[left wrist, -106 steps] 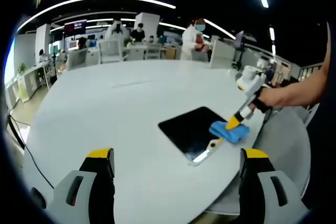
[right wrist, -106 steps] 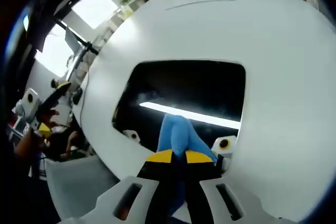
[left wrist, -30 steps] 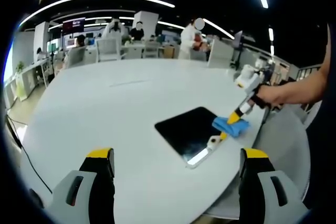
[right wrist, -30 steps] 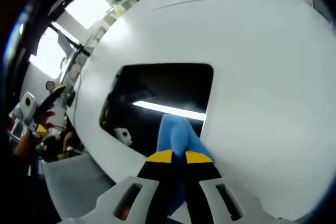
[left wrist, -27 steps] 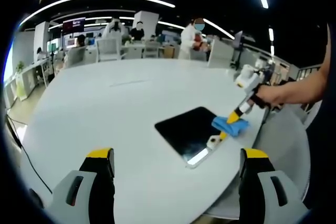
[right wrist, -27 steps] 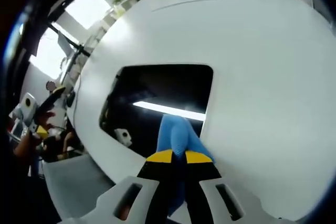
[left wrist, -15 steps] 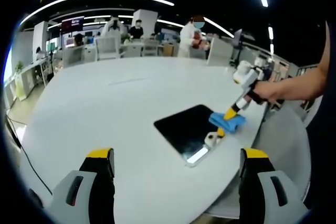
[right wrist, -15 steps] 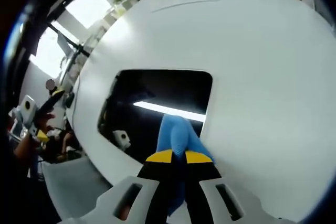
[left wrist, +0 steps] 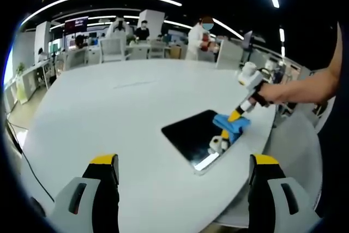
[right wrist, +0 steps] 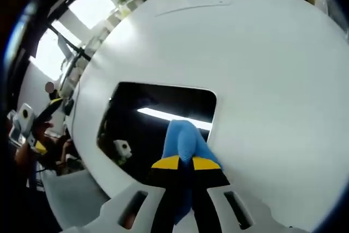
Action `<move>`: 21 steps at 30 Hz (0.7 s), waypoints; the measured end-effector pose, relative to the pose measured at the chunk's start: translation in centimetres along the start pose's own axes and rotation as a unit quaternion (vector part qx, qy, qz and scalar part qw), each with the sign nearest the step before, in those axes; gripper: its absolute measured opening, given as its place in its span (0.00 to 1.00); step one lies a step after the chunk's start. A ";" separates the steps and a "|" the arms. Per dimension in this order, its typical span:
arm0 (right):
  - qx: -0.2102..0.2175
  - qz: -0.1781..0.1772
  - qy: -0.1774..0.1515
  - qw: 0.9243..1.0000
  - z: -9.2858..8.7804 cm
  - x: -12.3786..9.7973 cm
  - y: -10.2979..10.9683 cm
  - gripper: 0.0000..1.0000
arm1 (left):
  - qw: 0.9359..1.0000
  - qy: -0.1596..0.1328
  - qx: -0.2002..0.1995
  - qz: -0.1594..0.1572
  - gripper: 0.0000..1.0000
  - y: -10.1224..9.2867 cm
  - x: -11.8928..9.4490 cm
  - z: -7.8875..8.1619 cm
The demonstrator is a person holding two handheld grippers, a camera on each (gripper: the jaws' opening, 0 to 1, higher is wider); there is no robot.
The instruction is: Wipe the mirror surface with the cleaning cloth until all visible marks leave the cleaned area.
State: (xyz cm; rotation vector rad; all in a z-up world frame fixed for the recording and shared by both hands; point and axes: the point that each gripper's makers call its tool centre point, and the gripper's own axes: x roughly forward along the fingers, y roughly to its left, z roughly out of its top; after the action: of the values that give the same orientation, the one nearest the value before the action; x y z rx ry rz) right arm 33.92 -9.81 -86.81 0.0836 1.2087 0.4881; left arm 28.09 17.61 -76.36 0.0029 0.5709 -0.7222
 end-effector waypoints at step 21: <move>-0.002 -0.011 -0.009 1.000 3.4 0.9 -1.1 0.01 | 1.000 0.005 -0.001 -0.003 1.00 0.0 0.7 0.2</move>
State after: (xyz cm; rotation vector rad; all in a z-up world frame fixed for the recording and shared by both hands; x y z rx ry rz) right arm 37.59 -9.77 -86.76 0.0708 1.1888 0.4696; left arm 28.65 17.17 -76.53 0.0026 0.5806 -0.7288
